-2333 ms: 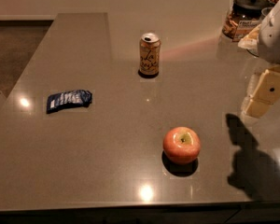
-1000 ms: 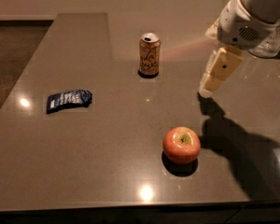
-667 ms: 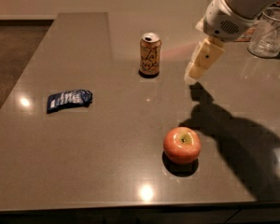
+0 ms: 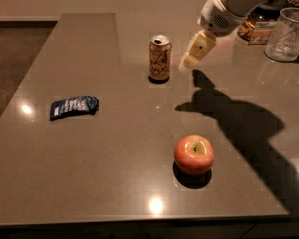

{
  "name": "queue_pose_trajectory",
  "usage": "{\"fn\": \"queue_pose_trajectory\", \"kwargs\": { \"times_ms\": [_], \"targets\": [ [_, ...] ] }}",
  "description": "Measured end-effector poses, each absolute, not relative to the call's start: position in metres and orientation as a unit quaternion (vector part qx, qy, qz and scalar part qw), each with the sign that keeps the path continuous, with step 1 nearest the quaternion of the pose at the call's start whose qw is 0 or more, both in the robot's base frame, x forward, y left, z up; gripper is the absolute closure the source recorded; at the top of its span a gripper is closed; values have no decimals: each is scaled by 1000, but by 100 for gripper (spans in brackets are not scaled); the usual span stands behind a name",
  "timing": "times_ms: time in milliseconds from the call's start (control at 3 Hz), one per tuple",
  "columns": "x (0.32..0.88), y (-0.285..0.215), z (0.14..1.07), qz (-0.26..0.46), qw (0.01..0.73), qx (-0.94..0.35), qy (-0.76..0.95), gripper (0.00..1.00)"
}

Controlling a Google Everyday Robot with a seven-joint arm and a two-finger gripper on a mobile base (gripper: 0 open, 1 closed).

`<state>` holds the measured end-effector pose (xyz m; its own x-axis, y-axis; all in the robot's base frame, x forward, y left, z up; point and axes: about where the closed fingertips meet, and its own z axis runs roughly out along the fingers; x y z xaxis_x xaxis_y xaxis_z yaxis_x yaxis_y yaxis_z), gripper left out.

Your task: Move orange can near rxbar blueberry

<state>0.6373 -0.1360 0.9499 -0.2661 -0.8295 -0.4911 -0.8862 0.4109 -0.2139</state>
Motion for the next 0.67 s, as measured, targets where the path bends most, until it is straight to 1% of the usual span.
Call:
{"fn": "queue_pose_trajectory", "kwargs": {
  "times_ms": [667],
  "targets": [
    [679,-97,943,89,296,-534,787,0]
  ]
}}
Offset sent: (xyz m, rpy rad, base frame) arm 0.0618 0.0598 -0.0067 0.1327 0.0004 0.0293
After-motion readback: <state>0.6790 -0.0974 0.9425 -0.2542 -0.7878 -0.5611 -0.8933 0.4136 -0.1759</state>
